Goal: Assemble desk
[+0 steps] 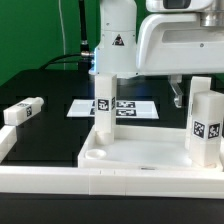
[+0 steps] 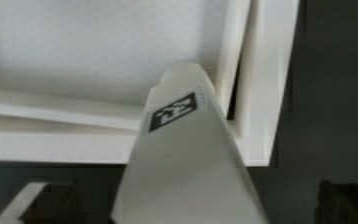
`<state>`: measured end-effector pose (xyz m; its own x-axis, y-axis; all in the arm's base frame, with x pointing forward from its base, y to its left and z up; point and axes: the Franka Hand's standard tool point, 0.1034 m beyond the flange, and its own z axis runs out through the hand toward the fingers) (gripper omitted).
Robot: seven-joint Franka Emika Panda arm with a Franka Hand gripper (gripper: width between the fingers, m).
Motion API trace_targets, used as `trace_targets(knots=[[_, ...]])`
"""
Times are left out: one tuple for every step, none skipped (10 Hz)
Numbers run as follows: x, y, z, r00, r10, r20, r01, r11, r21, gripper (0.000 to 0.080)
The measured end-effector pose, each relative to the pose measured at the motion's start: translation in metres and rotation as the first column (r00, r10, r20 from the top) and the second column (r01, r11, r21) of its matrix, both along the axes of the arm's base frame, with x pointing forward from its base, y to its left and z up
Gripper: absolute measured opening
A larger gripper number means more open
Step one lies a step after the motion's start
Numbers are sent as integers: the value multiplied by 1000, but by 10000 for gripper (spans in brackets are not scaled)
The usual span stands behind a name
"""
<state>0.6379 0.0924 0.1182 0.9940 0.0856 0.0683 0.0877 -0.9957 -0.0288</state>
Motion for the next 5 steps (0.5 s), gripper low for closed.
trace_targets(knots=[[0,0,0,998,57,2,-57,998,-8,648],[0,0,0,999,54,1,-54,999,-8,648],[0,-1,0,999,52,1,-52,999,-8,517],[0,-1,0,999,52,1,-52,999,-8,517],[0,-1,0,999,37,1,-37,999,-7,378]])
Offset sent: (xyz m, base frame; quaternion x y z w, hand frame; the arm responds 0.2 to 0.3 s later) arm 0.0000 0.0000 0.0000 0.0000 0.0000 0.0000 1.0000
